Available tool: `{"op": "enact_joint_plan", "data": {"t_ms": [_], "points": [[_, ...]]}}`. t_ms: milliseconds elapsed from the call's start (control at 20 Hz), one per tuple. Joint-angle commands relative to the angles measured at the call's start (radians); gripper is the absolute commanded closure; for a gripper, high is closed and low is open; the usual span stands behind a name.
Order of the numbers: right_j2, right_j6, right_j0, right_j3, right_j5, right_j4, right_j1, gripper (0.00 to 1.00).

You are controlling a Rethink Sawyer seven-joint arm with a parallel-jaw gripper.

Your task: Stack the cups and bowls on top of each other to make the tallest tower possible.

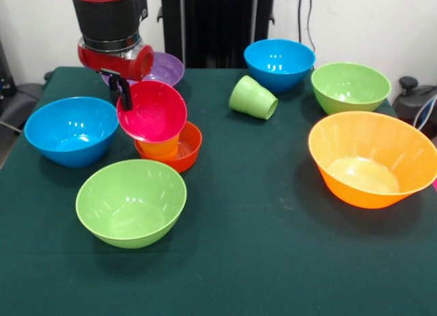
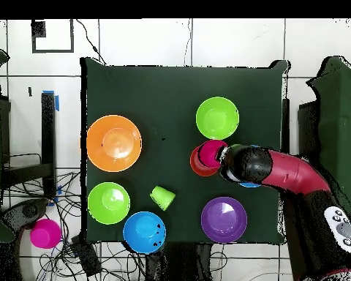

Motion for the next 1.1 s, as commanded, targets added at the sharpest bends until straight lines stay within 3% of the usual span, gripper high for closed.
{"op": "enact_joint_plan", "data": {"t_ms": [50, 1100], "points": [[-0.012, 0.058, 0.036, 0.039, -0.068, -0.041, 0.022, 1.00], [-0.033, 0.095, 0.062, 0.067, -0.076, 0.004, 0.019, 1.00]]}}
